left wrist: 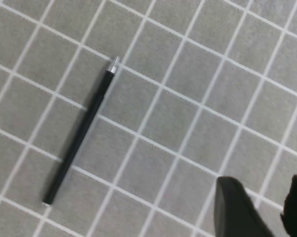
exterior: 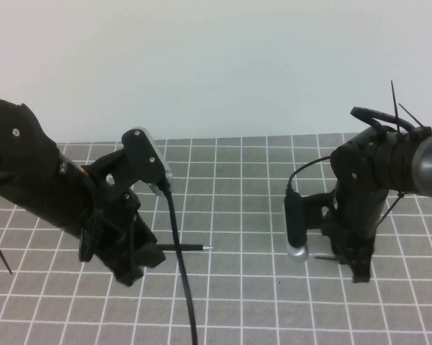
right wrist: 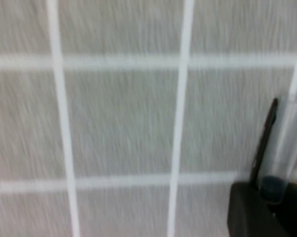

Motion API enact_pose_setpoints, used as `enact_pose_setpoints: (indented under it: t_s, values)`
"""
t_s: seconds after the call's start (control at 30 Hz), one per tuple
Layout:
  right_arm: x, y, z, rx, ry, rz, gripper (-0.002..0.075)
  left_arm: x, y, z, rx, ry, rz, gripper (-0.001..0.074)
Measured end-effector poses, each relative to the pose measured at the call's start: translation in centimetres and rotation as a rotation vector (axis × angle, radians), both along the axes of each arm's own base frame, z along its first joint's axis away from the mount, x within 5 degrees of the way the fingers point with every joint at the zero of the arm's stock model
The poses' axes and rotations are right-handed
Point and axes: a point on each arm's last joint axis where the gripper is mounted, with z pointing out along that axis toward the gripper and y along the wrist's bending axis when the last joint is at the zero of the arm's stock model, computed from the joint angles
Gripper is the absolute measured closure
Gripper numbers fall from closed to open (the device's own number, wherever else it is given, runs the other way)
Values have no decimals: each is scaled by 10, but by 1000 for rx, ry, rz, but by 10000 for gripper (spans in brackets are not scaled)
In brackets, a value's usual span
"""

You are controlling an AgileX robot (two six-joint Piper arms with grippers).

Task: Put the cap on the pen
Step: 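Pick up the pen and its cap, cap the pen, and set it down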

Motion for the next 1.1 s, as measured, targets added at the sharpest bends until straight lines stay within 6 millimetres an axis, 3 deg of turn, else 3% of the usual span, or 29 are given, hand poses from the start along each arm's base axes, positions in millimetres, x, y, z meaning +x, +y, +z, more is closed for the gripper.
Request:
enact_pose_setpoints:
  t_s: [0.17,0.33,0.5,0.77,0.93,1.1]
  values:
    - [-6,-6,21,-26,2,-7,729,14,-1,6,-85,-77,188,489]
    - [-17,-13,49,-48,9,-22,729,22,6,4,35,-217,127,335]
    - [-27,-19,69,-44,11,-70,729,41,13,-23,225,-265,46,245]
    - [-34,-23,84,-34,6,-155,729,54,14,-61,332,-194,15,233]
    - [-37,-24,84,-46,35,-183,729,56,15,-69,404,-225,-135,266]
    - [-41,-27,83,-77,77,-194,729,61,13,-91,467,-222,-308,284]
